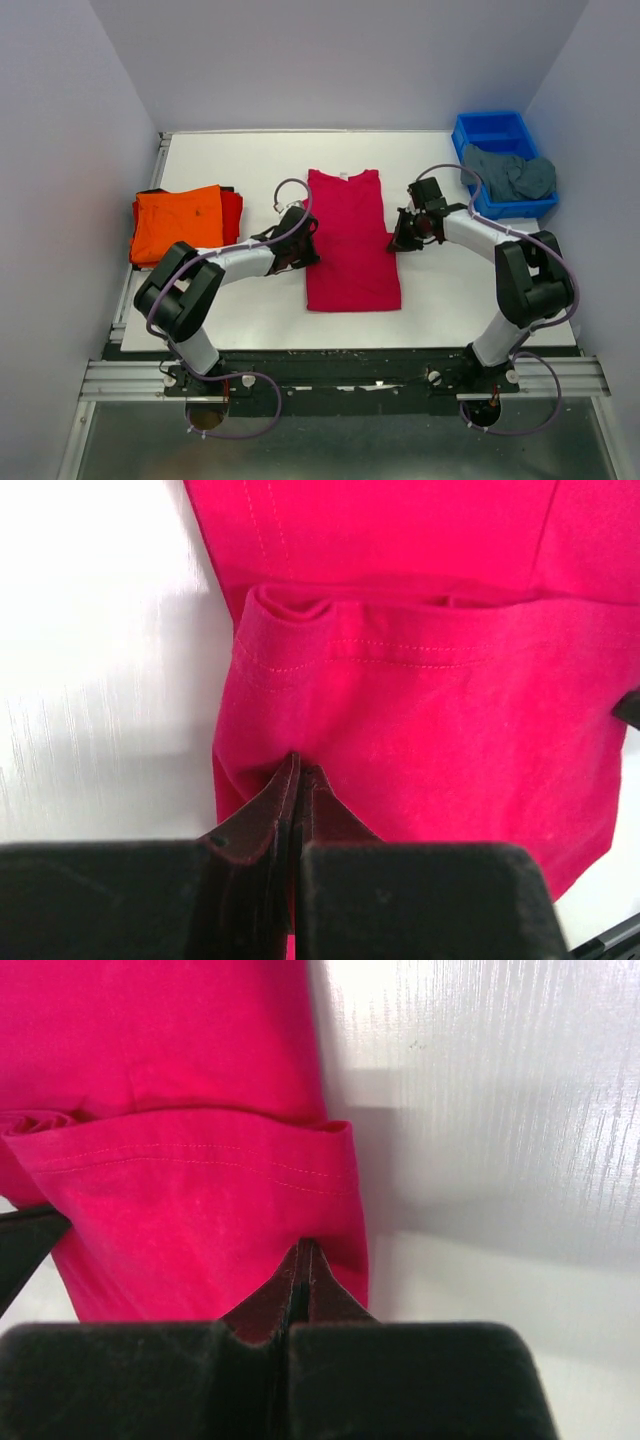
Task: Fold and stack the t-shirts
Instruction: Fold the long partially folded tshirt into a neat square
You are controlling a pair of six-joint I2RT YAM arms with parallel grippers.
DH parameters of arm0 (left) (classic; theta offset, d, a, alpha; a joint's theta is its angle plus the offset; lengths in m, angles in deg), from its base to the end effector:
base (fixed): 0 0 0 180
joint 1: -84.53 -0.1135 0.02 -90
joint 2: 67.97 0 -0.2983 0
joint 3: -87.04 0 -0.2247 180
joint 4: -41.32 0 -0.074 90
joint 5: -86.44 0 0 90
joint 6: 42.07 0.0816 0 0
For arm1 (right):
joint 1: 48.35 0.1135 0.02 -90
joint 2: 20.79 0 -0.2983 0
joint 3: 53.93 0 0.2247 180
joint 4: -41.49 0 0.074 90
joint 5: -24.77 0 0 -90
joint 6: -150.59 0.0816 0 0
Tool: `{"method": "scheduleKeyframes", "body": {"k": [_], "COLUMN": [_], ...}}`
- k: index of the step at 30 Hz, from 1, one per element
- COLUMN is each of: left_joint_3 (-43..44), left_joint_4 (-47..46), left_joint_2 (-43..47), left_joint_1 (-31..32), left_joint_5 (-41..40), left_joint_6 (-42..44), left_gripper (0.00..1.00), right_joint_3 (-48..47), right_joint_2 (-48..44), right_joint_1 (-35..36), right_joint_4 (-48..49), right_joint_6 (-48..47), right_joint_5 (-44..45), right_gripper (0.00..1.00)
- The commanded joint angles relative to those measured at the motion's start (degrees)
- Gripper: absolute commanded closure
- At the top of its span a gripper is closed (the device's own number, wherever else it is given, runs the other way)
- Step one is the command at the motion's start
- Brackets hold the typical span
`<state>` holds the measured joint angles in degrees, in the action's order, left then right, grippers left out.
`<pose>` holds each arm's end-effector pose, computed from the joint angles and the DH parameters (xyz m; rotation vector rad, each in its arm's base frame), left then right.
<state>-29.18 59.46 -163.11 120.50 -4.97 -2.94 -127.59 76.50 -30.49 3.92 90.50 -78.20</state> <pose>0.2761 -0.1979 0.1754 -0.3410 2.5190 -0.6219 0.3158 0.1210 0.1848 0.2063 2.7104 0.5649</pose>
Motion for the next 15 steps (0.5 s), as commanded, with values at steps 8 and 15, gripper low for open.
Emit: {"method": "scheduleKeyframes", "body": {"k": [8, 15], "left_joint_3": [4.1, 2.9], "left_joint_4": [-2.7, -1.6], "left_joint_2": [1.2, -3.2], "left_joint_1": [-0.9, -5.0], "left_joint_5": [1.4, -0.2], "left_joint_6": [1.6, 1.4], "left_gripper": [0.92, 0.92], "right_joint_3": [-5.1, -7.1], "right_joint_2": [1.2, 8.2], "right_joint_1": [-0.6, -2.1], "right_joint_4": [2.3, 0.8], "right_joint_6": [-0.6, 1.8], "right_joint_5": [-6.0, -0.7], "right_gripper": [0.99, 0.99]}}
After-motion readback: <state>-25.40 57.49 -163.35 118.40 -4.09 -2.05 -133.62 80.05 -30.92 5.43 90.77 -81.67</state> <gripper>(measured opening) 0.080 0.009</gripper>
